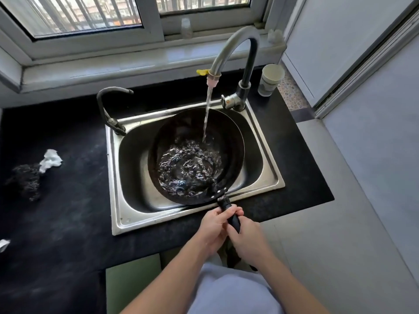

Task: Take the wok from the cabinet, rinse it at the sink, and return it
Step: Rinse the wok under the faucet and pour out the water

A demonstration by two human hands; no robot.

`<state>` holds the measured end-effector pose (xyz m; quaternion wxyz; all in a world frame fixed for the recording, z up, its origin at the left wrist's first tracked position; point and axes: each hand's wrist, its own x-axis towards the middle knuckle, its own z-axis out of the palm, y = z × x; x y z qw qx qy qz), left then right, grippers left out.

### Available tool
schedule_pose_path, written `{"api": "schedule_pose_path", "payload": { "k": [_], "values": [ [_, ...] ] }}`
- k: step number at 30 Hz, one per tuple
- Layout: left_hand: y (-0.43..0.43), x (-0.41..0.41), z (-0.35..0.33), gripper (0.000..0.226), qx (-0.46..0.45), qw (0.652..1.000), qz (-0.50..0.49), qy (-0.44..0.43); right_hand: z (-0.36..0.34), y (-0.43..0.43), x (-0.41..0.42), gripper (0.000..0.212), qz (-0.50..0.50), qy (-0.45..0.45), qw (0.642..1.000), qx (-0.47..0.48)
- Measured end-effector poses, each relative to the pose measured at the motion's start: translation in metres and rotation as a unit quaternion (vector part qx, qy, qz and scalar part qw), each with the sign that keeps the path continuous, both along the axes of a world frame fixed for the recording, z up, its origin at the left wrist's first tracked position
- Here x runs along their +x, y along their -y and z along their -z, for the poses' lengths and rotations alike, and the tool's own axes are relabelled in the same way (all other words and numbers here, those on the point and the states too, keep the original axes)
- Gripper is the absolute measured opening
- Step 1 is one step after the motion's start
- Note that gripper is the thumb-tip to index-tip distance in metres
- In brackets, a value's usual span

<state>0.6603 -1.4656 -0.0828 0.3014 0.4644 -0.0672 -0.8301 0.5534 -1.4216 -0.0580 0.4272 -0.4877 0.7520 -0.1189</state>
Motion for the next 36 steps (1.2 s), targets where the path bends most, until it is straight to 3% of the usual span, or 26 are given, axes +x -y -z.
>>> {"api": "schedule_pose_path", "payload": {
  "k": [9,36],
  "values": [
    [0.017,-0.013,-0.008,0.025,0.006,0.999,-0.005,0.033,0.004,0.02,-0.008,0.024,-0.003,-0.008,1.0,0.006],
    [-0.002,0.013,-0.023,0.01,0.024,0.997,-0.02,0.066,-0.005,0.012,0.015,0.023,-0.009,0.058,0.995,0.078]
  ]
}}
